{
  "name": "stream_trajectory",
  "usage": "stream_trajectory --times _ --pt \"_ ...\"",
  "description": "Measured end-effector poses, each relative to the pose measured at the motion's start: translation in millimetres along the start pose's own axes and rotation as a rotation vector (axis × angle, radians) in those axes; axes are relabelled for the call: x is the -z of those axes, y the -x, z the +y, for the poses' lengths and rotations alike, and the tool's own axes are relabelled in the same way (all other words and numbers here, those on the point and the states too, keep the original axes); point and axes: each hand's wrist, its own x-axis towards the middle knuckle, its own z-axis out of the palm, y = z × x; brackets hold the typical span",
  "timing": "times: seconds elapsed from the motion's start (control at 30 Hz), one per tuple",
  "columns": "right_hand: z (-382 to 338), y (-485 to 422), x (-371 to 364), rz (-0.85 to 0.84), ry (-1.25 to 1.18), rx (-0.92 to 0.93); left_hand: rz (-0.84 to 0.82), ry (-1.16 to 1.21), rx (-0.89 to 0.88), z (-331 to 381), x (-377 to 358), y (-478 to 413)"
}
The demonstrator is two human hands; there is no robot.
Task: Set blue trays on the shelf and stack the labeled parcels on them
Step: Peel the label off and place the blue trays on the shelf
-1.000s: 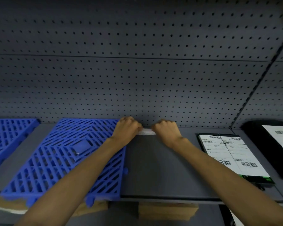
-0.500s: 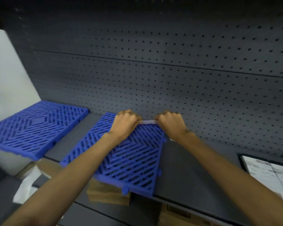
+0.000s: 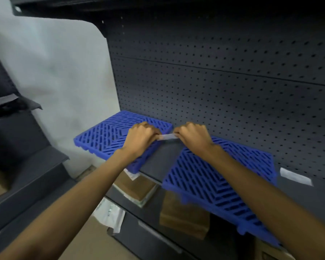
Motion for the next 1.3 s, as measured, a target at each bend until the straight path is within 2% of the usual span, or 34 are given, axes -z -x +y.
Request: stream_trajectory --times 0.3,0.6,0.67,0.77,0.9,1.3 --pt "-120.4 -59.4 -1.9 0.075 0.001 0.025 0.013 -0.009 -0.029 -126.2 20.9 49.6" --pt "-205.9 -79.0 -24.1 0.068 -0.046 -0.012 -0.033 -0.013 -0.040 -195.6 28.4 83.3" --pt "-216.3 -79.2 -30.2 0.071 -0.026 0.003 -0.016 -0.011 -0.035 -206.3 23.5 87.2" --pt "-226.0 -75.6 -35.8 0.009 -0.007 0.005 -0.076 -0.048 -0.037 -214.2 12.3 93.1" --pt "-229.6 -68.0 -40.7 -0.054 -0.022 0.042 -0.108 0.016 -0.079 -215.2 0.0 100.8" --pt "-238.3 -52.4 -33.2 0.012 -0.014 0.073 -0.111 0.105 -0.106 -223.6 -8.7 119.6"
